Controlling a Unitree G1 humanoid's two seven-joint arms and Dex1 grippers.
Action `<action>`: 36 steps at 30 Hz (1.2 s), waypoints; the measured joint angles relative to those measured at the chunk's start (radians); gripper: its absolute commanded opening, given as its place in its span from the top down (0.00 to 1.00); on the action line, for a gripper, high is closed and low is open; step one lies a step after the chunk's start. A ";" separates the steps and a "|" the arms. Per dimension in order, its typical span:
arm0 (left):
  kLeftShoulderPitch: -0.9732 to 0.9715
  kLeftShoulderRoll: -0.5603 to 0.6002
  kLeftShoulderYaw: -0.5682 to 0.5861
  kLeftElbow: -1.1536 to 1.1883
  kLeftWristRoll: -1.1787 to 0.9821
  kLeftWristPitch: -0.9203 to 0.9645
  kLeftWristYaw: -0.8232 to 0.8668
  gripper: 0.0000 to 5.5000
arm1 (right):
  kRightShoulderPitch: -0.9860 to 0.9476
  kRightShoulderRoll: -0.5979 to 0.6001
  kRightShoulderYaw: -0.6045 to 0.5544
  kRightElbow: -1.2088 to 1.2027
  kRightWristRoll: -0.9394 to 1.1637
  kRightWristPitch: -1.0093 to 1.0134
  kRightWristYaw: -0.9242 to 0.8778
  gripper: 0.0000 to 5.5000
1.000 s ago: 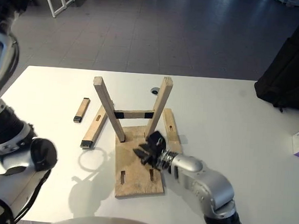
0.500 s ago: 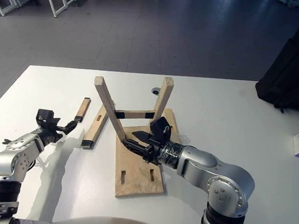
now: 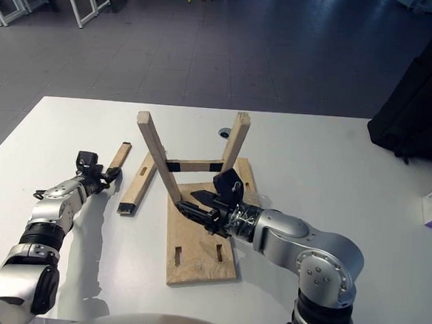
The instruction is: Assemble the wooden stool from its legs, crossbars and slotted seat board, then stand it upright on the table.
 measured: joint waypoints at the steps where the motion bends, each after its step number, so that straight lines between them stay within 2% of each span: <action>1: 0.002 0.005 -0.008 0.003 0.010 -0.005 -0.016 0.58 | 0.000 0.000 -0.001 0.003 0.000 0.000 -0.003 0.54; 6: -0.011 0.026 -0.043 0.031 0.028 -0.020 -0.080 0.74 | -0.012 0.001 -0.002 0.019 0.002 0.000 -0.015 0.54; 9: -0.031 0.025 -0.040 0.064 0.028 -0.028 -0.080 0.76 | -0.014 0.001 -0.002 0.019 0.010 0.000 -0.021 0.54; 13: 0.009 0.000 0.019 0.037 -0.001 -0.055 -0.049 0.76 | -0.025 0.001 -0.003 0.032 0.023 0.000 -0.023 0.54; 14: 0.047 -0.010 0.037 -0.012 -0.015 -0.068 -0.034 0.76 | -0.026 0.001 -0.003 0.035 0.027 0.000 -0.023 0.54; 17: 0.278 -0.112 0.113 -0.322 -0.070 -0.145 0.064 0.76 | -0.044 0.005 -0.002 0.048 0.032 -0.001 -0.025 0.45; 19: 0.413 -0.188 0.116 -0.513 -0.078 -0.169 0.118 0.76 | -0.060 0.024 -0.002 0.060 0.037 -0.002 -0.031 0.39; 21: 0.473 -0.242 0.102 -0.708 -0.081 -0.171 0.158 0.76 | -0.094 0.053 -0.005 0.087 0.036 -0.009 -0.053 0.38; 24: 0.413 -0.260 0.046 -1.049 -0.081 -0.164 0.194 0.76 | -0.228 0.167 -0.088 0.193 0.093 -0.059 -0.148 0.38; 27: 0.219 -0.235 0.025 -1.300 -0.094 -0.108 0.224 0.76 | -0.416 0.263 -0.194 0.327 0.259 -0.118 -0.267 0.38; 32: 0.127 -0.226 -0.011 -1.406 -0.119 0.031 0.258 0.76 | -0.557 0.255 -0.242 0.449 0.478 -0.192 -0.411 0.38; 36: 0.123 -0.227 -0.054 -1.407 -0.125 0.054 0.245 0.76 | -0.627 0.201 -0.236 0.483 0.612 -0.257 -0.479 0.38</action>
